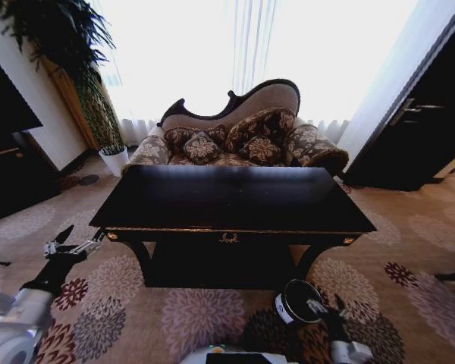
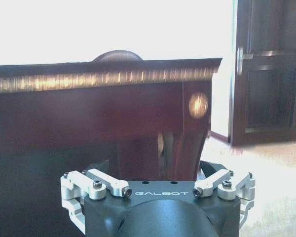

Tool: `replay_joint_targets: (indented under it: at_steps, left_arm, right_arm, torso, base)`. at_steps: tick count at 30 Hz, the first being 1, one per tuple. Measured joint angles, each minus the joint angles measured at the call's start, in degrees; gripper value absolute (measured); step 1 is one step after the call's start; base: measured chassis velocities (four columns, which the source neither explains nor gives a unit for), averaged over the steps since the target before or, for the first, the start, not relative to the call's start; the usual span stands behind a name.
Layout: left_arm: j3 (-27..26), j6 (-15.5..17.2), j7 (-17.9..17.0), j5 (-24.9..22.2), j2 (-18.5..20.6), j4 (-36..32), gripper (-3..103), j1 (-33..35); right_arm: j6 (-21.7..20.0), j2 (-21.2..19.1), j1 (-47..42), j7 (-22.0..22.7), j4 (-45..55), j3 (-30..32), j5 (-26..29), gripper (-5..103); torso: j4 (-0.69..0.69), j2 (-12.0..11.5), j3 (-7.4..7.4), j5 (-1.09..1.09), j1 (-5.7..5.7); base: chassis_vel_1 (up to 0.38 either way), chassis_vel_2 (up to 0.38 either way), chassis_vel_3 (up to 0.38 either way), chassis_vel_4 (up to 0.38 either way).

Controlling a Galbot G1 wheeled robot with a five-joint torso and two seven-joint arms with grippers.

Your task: Move to the front of the table and place the trash on the table into the trash bin.

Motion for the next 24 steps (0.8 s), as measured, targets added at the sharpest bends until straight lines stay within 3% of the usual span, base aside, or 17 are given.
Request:
replay_joint_targets:
  at_steps: [12,24]
  left_arm:
    - [0.0,0.0,0.0,0.0,0.0,0.0,100,0.0]
    - [0.0,0.0,0.0,0.0,0.0,0.0,100,0.0]
  right_arm:
    - [-2.69,-0.01,-3.76,-1.12,13.89,5.87,3.28,100]
    - [-8.84,-2.74,-2.84,-2.4,22.13,9.08,7.46,100]
  torso:
    - [0.0,0.0,0.0,0.0,0.0]
    - [0.0,-0.01,0.01,0.01,0.0]
  base:
    - [0.0,0.0,0.0,0.0]
    - [0.0,0.0,0.0,0.0]
